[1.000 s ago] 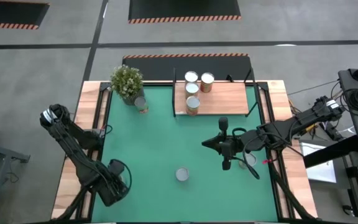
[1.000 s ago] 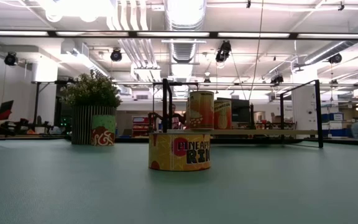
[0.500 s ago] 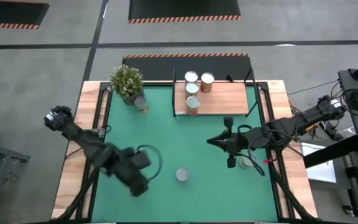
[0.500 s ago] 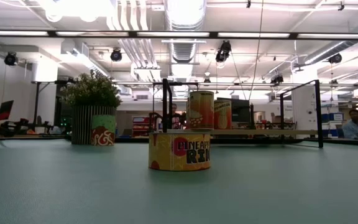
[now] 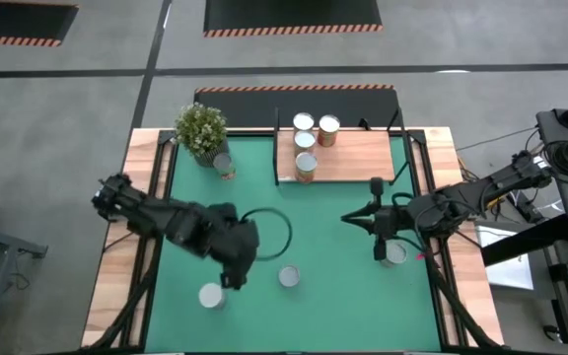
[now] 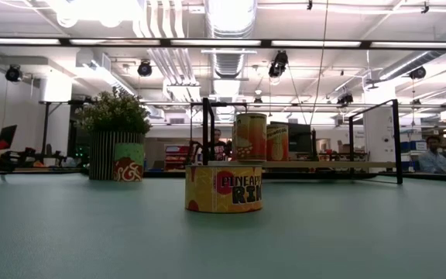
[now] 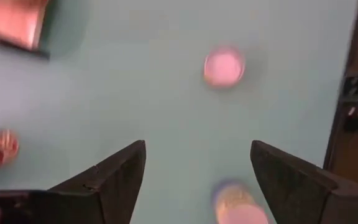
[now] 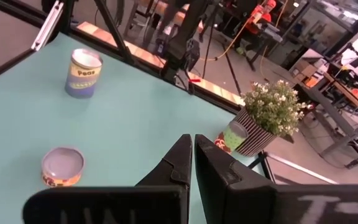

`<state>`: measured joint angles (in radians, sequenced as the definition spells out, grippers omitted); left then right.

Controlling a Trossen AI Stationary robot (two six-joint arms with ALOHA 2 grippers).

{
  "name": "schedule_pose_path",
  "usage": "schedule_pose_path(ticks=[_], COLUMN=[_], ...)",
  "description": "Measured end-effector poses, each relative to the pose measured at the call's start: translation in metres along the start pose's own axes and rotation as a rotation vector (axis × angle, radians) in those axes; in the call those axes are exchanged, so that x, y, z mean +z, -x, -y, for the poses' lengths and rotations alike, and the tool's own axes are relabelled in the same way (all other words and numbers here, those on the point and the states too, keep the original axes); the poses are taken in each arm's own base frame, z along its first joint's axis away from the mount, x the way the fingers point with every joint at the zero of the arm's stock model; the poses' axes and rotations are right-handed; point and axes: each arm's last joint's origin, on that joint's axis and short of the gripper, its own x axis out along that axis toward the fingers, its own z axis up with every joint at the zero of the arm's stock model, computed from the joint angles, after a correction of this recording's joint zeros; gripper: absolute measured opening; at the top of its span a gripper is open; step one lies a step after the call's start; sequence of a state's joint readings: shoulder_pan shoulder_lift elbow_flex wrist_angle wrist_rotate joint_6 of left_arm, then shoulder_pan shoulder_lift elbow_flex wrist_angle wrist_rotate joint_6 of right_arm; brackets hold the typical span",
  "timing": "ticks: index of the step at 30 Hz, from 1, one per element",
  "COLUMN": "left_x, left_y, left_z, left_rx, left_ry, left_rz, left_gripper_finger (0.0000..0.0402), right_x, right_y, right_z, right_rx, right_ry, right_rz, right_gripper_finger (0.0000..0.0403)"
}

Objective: Pick and place cans onto a shelf
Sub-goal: Put the purple can on the shelf

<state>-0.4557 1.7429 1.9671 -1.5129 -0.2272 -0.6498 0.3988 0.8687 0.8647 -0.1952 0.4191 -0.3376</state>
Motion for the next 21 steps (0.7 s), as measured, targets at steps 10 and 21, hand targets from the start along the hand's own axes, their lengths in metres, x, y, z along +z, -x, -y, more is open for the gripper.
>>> schedule_pose_path(ticks=[10, 21], left_x=[-0.081, -0.118], left_y=[-0.042, -0.079], left_z=[0.061, 0.078], left_rx=[0.066, 0.071], left_ry=[0.212, 0.337], left_rz=[-0.175, -0.277], left_gripper_finger=[0.0270, 0.0284], right_x=[0.001, 0.005], right_y=[0.003, 0.000], right_z=[0.002, 0.000], right_rx=[-0.003, 0.014], right_ry=[0.019, 0.057], right_rz=[0.032, 0.070], right_gripper_finger=[0.0009, 0.0009])
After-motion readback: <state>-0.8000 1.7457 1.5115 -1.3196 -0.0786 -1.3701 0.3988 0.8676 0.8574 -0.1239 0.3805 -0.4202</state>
